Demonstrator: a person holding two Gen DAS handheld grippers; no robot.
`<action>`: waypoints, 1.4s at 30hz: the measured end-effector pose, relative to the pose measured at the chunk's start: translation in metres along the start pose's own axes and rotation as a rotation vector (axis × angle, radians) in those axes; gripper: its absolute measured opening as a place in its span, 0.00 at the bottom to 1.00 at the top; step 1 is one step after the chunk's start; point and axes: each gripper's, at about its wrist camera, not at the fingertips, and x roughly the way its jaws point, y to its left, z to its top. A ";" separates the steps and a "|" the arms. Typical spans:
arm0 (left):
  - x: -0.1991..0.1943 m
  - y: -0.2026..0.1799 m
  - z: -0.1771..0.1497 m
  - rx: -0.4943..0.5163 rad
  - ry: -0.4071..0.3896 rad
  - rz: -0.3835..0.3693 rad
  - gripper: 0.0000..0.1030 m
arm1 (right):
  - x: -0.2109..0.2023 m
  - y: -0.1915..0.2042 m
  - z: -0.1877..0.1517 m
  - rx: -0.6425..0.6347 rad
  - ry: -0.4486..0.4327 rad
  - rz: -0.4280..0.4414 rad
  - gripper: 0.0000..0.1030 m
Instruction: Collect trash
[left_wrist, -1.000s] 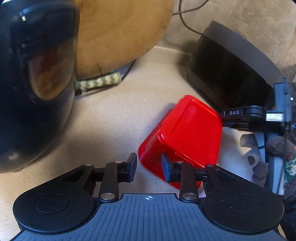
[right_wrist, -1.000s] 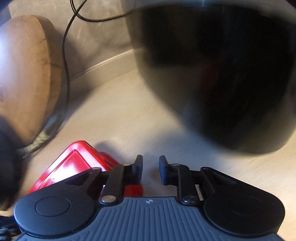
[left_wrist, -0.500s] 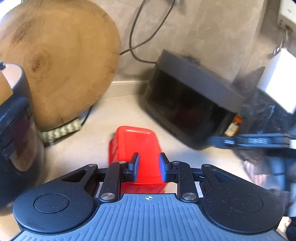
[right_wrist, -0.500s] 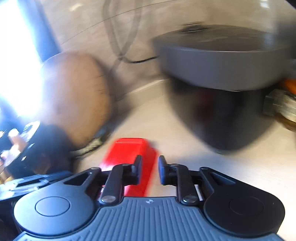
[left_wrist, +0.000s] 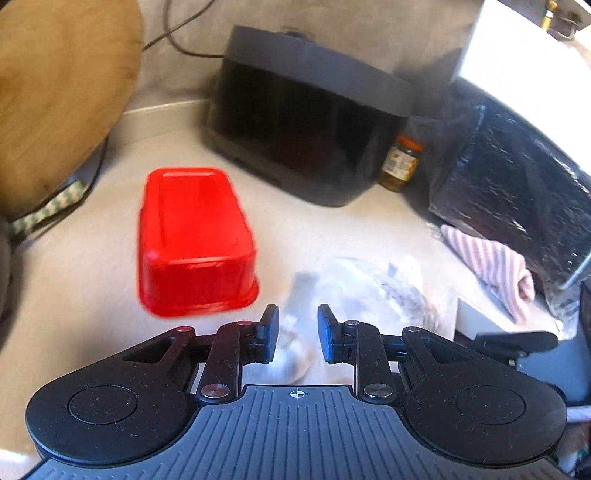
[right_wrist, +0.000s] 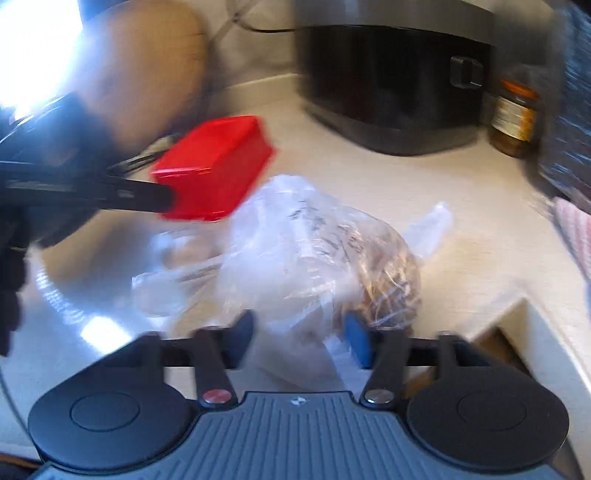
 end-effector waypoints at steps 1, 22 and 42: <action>-0.003 0.003 -0.002 -0.019 -0.007 0.013 0.26 | 0.001 0.005 0.001 -0.002 0.002 0.021 0.17; -0.009 0.070 0.042 -0.211 -0.193 0.239 0.25 | -0.050 -0.075 0.060 0.287 -0.248 -0.027 0.19; 0.065 0.118 0.047 -0.288 -0.029 0.234 0.08 | 0.130 0.019 0.122 0.166 0.022 0.068 0.10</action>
